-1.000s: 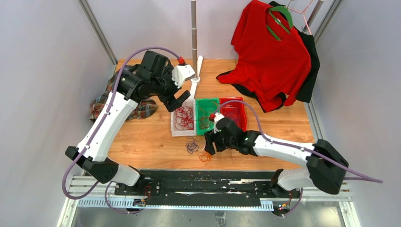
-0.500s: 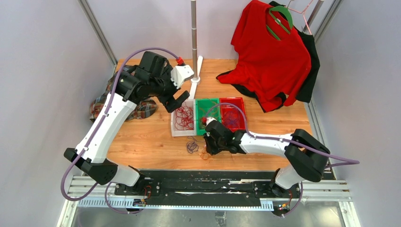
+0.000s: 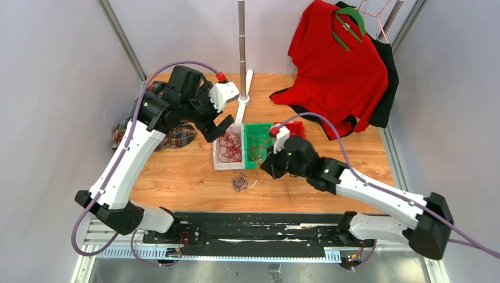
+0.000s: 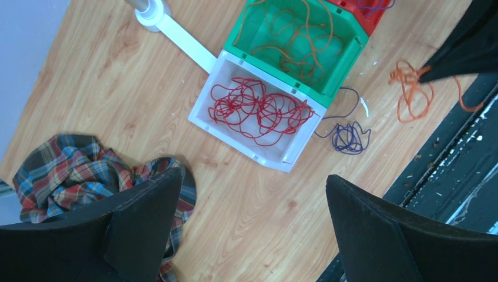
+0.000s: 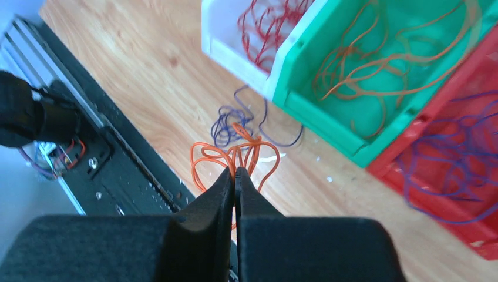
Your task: Untangle the cables
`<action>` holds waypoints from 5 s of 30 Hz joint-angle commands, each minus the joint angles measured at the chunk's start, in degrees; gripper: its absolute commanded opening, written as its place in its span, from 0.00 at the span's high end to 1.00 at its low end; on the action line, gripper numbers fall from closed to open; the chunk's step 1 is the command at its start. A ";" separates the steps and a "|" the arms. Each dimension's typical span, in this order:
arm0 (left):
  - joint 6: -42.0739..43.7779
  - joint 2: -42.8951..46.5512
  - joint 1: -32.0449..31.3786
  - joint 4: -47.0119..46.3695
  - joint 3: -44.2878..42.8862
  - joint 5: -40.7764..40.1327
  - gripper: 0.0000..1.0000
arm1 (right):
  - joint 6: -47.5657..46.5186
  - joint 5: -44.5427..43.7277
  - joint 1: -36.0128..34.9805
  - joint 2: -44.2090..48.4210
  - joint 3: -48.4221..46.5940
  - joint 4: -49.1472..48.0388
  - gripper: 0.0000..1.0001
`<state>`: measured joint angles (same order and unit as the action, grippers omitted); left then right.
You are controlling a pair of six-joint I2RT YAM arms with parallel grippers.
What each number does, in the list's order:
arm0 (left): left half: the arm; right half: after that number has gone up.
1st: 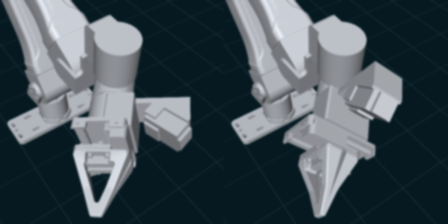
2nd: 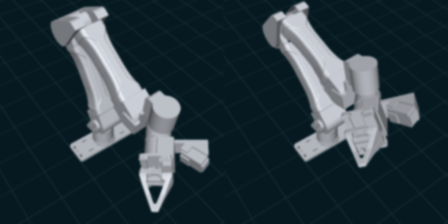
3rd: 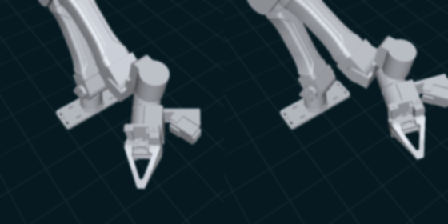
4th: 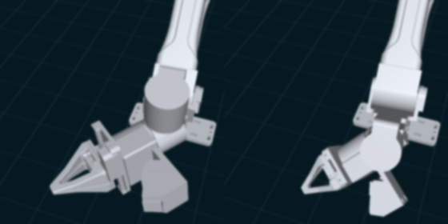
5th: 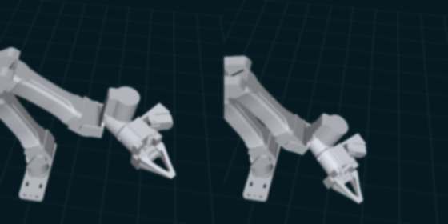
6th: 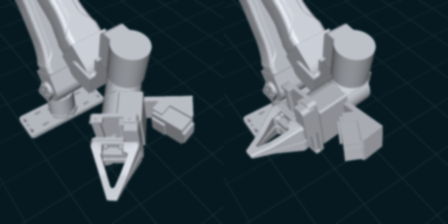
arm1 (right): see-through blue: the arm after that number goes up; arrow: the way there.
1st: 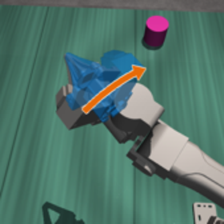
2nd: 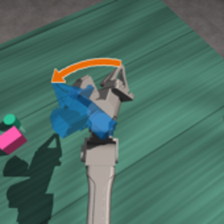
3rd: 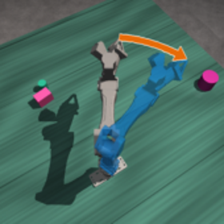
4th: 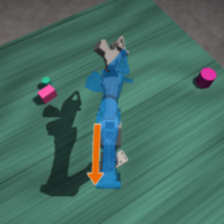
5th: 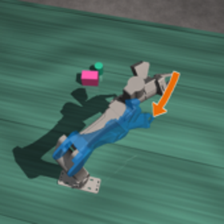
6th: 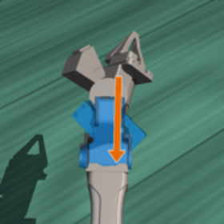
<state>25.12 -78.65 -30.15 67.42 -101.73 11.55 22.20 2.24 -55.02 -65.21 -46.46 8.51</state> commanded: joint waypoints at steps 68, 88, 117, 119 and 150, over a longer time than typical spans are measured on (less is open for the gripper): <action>2.11 2.89 1.76 1.49 -2.69 -0.16 0.02 | -10.68 1.79 -9.59 -4.52 -5.17 -4.97 0.99; 1.68 2.41 1.76 2.02 -3.49 0.37 0.02 | -9.31 8.78 14.37 8.28 -6.77 0.03 0.99; -6.78 4.56 18.70 -18.79 15.54 4.33 0.02 | -7.41 -42.54 32.03 7.06 3.84 -4.47 0.30; -9.16 7.96 21.96 -30.70 26.52 4.28 0.02 | -6.89 -48.85 34.65 9.12 8.56 -6.45 0.29; -27.33 14.47 30.68 -105.07 82.10 -6.69 0.02 | -22.61 -35.66 48.06 -10.10 30.58 -56.19 0.27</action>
<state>-0.30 -67.55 0.30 -35.44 -21.74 7.86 3.14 -38.04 -7.94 -74.63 -16.36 -42.00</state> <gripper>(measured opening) 0.977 0.724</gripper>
